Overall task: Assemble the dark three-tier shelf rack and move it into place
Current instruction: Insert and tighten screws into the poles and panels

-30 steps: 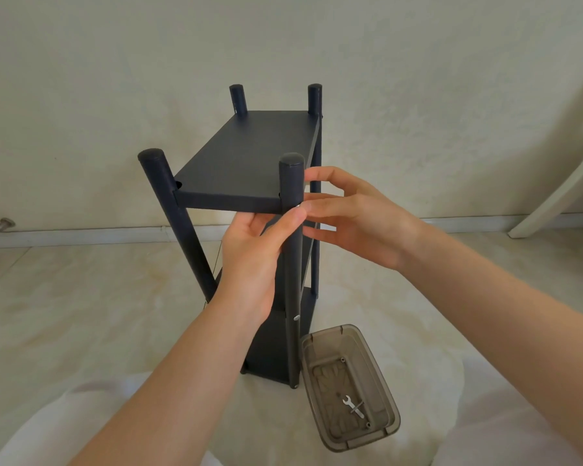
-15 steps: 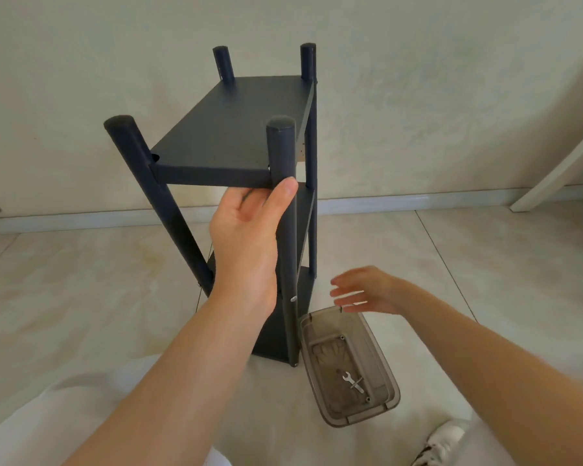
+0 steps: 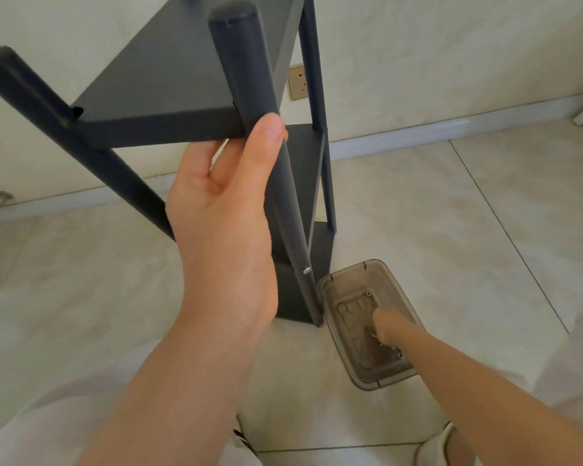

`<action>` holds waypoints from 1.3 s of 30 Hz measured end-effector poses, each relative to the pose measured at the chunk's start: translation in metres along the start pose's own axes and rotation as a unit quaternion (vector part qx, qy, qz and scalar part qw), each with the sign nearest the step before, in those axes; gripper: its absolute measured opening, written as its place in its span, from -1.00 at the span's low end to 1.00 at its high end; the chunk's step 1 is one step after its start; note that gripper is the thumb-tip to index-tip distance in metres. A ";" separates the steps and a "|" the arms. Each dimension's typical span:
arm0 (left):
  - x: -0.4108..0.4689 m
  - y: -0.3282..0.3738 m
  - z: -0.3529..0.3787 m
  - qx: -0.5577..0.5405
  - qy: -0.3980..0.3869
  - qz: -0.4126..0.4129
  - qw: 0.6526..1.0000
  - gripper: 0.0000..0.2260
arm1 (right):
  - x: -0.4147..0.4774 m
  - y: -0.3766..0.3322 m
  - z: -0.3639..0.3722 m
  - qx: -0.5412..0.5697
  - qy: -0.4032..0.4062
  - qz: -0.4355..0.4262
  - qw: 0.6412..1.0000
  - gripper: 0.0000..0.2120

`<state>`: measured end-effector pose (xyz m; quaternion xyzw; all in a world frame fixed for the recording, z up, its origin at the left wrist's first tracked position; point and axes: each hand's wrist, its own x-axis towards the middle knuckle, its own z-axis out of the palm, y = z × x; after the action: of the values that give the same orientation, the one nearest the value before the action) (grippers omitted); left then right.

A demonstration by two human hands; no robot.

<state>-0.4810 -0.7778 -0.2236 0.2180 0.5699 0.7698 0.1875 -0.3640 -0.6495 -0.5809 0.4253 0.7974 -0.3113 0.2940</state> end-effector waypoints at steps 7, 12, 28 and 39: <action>0.003 -0.001 0.000 -0.017 -0.023 0.012 1.000 -0.78 | 0.009 0.001 0.031 -0.144 -0.031 0.029 0.989 -0.65; 0.002 0.001 0.001 -0.031 -0.031 0.013 0.999 -0.64 | 0.009 -0.003 0.043 -0.236 -0.028 0.065 0.969 -0.67; 0.003 -0.001 -0.003 -0.026 -0.026 -0.001 0.999 -0.69 | 0.010 0.012 0.039 -0.199 -0.007 0.032 0.979 -0.68; 0.001 0.009 -0.002 -0.025 -0.013 -0.038 0.999 -0.61 | -0.005 -0.002 -0.024 0.397 -0.001 0.028 0.917 -0.76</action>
<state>-0.4830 -0.7815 -0.2152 0.2016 0.5560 0.7730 0.2297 -0.3678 -0.6352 -0.5614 0.5293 0.5958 -0.5939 0.1103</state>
